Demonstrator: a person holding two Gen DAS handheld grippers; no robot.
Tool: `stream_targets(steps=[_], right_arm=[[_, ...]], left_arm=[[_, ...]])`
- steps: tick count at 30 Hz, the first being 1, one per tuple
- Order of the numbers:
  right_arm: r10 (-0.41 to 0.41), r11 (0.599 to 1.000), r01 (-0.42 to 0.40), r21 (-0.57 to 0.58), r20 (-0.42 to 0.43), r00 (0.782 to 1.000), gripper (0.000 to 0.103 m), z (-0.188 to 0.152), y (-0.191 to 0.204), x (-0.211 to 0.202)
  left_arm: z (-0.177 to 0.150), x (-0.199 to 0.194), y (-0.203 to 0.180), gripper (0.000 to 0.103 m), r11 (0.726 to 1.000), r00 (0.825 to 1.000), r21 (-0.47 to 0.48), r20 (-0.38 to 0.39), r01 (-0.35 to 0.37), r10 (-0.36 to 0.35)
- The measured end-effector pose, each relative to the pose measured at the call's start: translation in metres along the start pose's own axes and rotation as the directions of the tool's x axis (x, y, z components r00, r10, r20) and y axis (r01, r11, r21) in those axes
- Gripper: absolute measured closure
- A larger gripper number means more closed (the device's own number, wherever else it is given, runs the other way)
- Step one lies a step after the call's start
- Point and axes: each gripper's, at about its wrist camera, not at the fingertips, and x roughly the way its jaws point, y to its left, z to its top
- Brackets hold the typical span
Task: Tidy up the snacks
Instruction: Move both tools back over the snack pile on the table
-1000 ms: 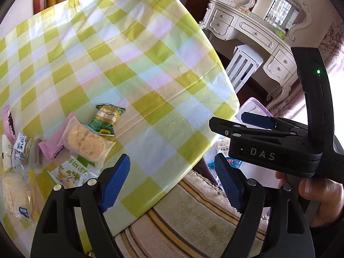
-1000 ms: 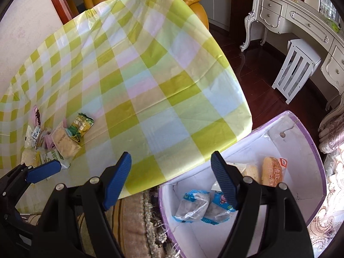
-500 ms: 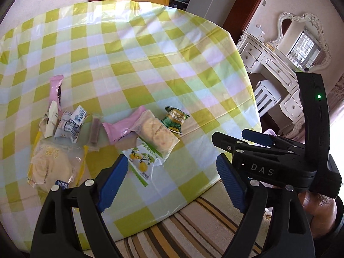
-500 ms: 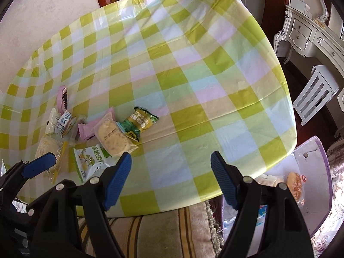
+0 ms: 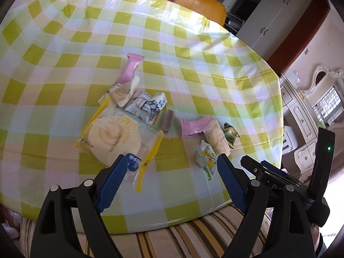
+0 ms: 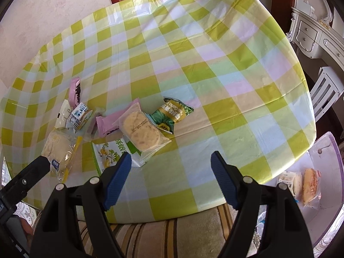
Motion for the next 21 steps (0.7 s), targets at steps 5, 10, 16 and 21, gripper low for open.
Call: stream_targets(steps=[5, 10, 16, 21], right_arm=[[0.03, 0.997, -0.03, -0.073, 0.001, 1.0, 0.027, -0.001, 0.023, 0.002], [0.051, 0.982, -0.052, -0.184, -0.011, 0.999, 0.027, -0.006, 0.051, 0.005], [0.097, 0.972, -0.12, -0.201, -0.123, 0.988, 0.027, -0.009, 0.066, 0.026], [0.145, 0.982, -0.158, -0.104, -0.127, 0.981, 0.027, -0.005, 0.053, 0.028]], left_arm=[[-0.001, -0.013, 0.044, 0.02, 0.988, 0.998, -0.145, 0.024, -0.049, 0.053], [-0.004, -0.009, 0.066, 0.019, 0.977, 0.997, -0.201, -0.006, -0.074, 0.075], [-0.007, -0.004, 0.067, 0.019, 0.976, 0.996, -0.201, -0.015, -0.084, 0.082], [-0.007, -0.003, 0.069, 0.019, 0.974, 0.996, -0.208, -0.015, -0.086, 0.085]])
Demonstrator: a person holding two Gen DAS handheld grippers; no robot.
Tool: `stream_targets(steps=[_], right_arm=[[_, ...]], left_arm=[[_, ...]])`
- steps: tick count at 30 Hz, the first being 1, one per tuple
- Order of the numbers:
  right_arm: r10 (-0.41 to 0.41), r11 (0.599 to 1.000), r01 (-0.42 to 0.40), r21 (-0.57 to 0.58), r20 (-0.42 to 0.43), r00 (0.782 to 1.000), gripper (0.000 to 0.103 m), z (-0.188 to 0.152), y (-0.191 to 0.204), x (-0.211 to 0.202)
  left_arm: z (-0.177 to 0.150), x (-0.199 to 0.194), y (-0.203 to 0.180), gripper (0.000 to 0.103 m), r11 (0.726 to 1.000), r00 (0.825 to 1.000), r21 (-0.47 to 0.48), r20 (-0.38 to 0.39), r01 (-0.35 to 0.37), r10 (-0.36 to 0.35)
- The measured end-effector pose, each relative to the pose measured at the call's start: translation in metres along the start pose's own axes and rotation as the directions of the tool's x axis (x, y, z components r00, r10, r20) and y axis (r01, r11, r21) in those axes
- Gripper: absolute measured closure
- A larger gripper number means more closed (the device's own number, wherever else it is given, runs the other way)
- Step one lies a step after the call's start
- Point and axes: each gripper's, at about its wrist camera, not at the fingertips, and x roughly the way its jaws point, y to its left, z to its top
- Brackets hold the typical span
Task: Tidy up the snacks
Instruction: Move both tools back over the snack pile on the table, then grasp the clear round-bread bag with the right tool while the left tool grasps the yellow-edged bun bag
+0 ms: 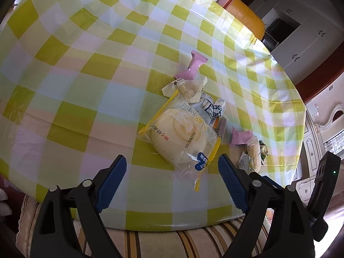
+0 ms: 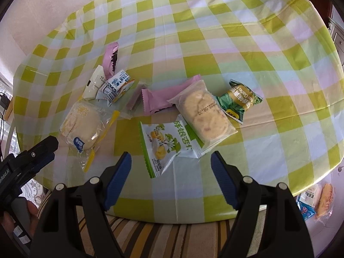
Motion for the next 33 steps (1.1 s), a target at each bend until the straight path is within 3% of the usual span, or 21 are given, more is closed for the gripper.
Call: stream_targets(steps=[4, 11, 13, 23, 30, 33], right_arm=[[-0.034, 0.995, 0.03, 0.095, 0.04, 0.999, 0.027, 0.01, -0.022, -0.004], [-0.139, 0.99, 0.141, -0.032, 0.067, 0.988, 0.028, 0.03, -0.018, 0.006], [-0.152, 0.986, 0.156, -0.063, 0.062, 0.986, 0.036, 0.034, -0.015, 0.011], [-0.135, 0.986, 0.137, -0.092, 0.031, 0.99, 0.047, 0.043, -0.012, 0.029], [-0.13, 0.988, 0.13, -0.079, 0.001, 0.991, 0.047, 0.048, -0.014, 0.042], [-0.136, 0.988, 0.135, -0.081, 0.0, 0.991, 0.056, 0.047, -0.015, 0.045]], left_arm=[[0.0, -0.001, 0.0, 0.019, 1.0, 1.0, 0.003, 0.008, -0.001, 0.001], [0.0, 0.001, 0.001, 0.019, 1.0, 1.0, -0.003, 0.005, 0.003, -0.003], [0.0, 0.001, 0.001, 0.019, 1.0, 1.0, -0.001, 0.004, 0.004, -0.004], [0.0, 0.001, 0.002, 0.019, 1.0, 1.0, -0.004, 0.002, 0.005, -0.005], [-0.001, 0.003, 0.003, 0.019, 1.0, 1.0, -0.012, -0.001, 0.003, -0.003], [-0.001, 0.005, 0.004, 0.014, 1.0, 1.0, -0.023, -0.008, 0.005, -0.005]])
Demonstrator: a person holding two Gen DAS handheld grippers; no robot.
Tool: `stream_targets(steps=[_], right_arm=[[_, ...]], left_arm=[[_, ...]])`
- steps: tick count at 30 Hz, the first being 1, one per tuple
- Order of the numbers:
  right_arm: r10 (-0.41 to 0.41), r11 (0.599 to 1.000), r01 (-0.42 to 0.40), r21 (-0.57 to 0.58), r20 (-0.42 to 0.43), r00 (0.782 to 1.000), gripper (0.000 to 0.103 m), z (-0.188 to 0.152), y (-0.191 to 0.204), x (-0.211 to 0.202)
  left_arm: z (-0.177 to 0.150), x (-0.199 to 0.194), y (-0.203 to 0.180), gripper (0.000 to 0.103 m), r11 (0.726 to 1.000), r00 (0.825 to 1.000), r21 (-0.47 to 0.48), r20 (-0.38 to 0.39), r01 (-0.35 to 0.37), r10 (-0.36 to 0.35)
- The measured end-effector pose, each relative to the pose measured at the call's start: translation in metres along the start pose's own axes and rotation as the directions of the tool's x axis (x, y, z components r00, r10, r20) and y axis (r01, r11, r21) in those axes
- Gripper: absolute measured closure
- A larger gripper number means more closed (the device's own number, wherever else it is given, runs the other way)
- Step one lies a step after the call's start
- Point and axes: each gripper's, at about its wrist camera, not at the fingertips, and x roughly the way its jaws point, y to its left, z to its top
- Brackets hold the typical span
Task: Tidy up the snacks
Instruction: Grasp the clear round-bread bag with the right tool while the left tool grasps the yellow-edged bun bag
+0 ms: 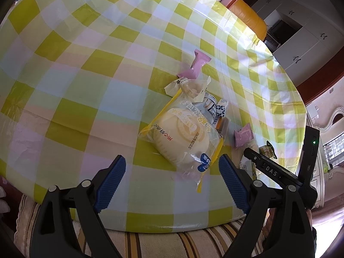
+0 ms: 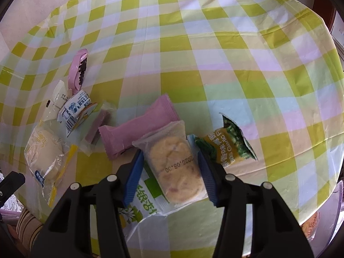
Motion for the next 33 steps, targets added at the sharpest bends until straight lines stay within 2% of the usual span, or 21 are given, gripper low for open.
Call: stream_targets(steps=[1, 2, 6, 9, 14, 17, 19, 21, 25, 28, 31, 32, 33], right_arm=[[0.004, 1.0, -0.004, 0.001, -0.003, 1.0, 0.064, 0.0, 0.0, 0.001], [0.005, 1.0, -0.005, 0.004, 0.002, 1.0, 0.065, -0.001, -0.001, 0.0], [0.016, 1.0, -0.016, 0.015, 0.018, 1.0, 0.066, -0.001, -0.004, -0.004], [0.016, 1.0, -0.017, 0.017, 0.035, 0.999, 0.066, -0.001, -0.005, -0.009], [0.01, 1.0, -0.011, 0.019, 0.062, 0.998, 0.066, -0.001, -0.005, -0.016], [0.014, 1.0, -0.016, 0.022, 0.071, 0.997, 0.066, -0.003, -0.006, -0.019], [0.017, 0.999, -0.019, 0.03, 0.078, 0.997, 0.066, -0.004, -0.007, -0.021], [0.018, 0.999, -0.021, 0.038, 0.082, 0.996, 0.066, -0.005, -0.009, -0.022], [0.021, 0.999, -0.025, 0.042, 0.084, 0.996, 0.066, -0.006, -0.012, -0.025], [0.025, 0.998, -0.029, 0.047, 0.08, 0.996, 0.066, -0.007, -0.013, -0.025], [0.026, 0.998, -0.031, 0.049, 0.082, 0.996, 0.066, -0.007, -0.013, -0.026], [0.027, 0.998, -0.032, 0.051, 0.082, 0.996, 0.066, -0.008, -0.013, -0.026], [0.028, 0.998, -0.032, 0.05, 0.081, 0.996, 0.066, -0.008, -0.013, -0.026]], left_arm=[[0.0, 0.001, 0.0, 0.014, 1.0, 1.0, -0.007, -0.003, 0.003, -0.003], [0.001, 0.002, 0.001, 0.014, 1.0, 1.0, -0.016, -0.008, 0.005, -0.005], [0.003, 0.012, 0.002, 0.01, 0.997, 0.999, -0.071, -0.047, 0.019, -0.022], [0.004, 0.022, 0.004, 0.01, 0.986, 0.996, -0.164, -0.077, 0.035, -0.048], [0.015, 0.034, -0.004, 0.01, 0.954, 0.995, -0.288, -0.08, -0.081, 0.06], [0.022, 0.044, -0.015, 0.01, 0.923, 0.986, -0.349, -0.096, -0.161, 0.135], [0.026, 0.051, -0.024, 0.01, 0.912, 0.982, -0.365, -0.094, -0.186, 0.163], [0.028, 0.059, -0.034, 0.009, 0.906, 0.968, -0.341, -0.098, -0.251, 0.232], [0.032, 0.072, -0.047, 0.006, 0.9, 0.943, -0.28, -0.087, -0.333, 0.321], [0.034, 0.084, -0.059, 0.004, 0.898, 0.913, -0.167, -0.074, -0.408, 0.401], [0.034, 0.09, -0.064, 0.004, 0.901, 0.902, -0.046, -0.046, -0.431, 0.429], [0.033, 0.091, -0.065, 0.006, 0.899, 0.898, -0.005, -0.043, -0.439, 0.438], [0.033, 0.09, -0.066, 0.013, 0.892, 0.892, 0.021, -0.034, -0.451, 0.451]])
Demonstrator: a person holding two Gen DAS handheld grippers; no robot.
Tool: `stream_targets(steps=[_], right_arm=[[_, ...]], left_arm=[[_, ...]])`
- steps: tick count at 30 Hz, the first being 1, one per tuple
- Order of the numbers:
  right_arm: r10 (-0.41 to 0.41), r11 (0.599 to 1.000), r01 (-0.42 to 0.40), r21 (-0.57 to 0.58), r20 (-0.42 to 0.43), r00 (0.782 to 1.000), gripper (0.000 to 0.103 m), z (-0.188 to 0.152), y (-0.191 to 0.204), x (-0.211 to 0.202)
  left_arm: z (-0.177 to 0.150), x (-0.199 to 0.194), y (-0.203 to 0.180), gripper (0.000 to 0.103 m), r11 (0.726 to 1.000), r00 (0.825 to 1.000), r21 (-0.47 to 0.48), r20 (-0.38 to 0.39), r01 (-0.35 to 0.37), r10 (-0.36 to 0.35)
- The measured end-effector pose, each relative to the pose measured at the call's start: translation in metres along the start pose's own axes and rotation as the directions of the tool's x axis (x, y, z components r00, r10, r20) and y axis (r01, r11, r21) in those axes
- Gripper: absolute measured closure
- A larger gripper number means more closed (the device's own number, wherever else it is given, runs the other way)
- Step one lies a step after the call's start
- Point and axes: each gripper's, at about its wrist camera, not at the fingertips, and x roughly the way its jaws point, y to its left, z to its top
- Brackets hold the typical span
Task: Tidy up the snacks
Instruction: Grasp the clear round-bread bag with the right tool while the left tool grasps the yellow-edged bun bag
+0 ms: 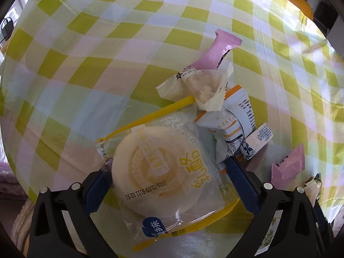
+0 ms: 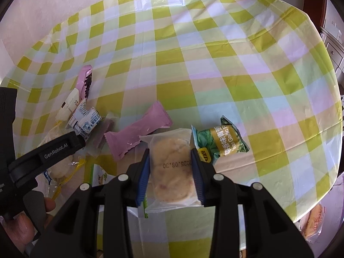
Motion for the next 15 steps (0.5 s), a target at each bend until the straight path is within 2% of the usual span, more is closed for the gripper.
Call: stream_targets(steps=[3, 8, 11, 15], right_arm=[[0.001, 1.0, -0.001, 0.002, 0.0, 1.0, 0.066, 0.0, 0.0, -0.001], [0.001, 1.0, -0.001, -0.002, 0.001, 1.0, 0.066, -0.002, 0.001, -0.003], [-0.002, 1.0, 0.002, -0.001, 0.007, 1.0, 0.066, -0.004, 0.003, -0.008], [-0.005, 1.0, 0.005, 0.004, 0.011, 1.0, 0.066, -0.006, 0.004, -0.014]], left_arm=[[-0.002, -0.003, 0.001, 0.023, 0.998, 1.0, 0.063, 0.022, -0.012, 0.011], [-0.004, -0.006, 0.004, 0.033, 0.99, 0.999, 0.143, 0.04, 0.013, -0.019], [-0.003, -0.008, 0.012, 0.037, 0.987, 0.998, 0.15, 0.036, 0.049, -0.055], [-0.003, -0.01, 0.019, 0.039, 0.989, 0.997, 0.136, 0.039, 0.063, -0.069]])
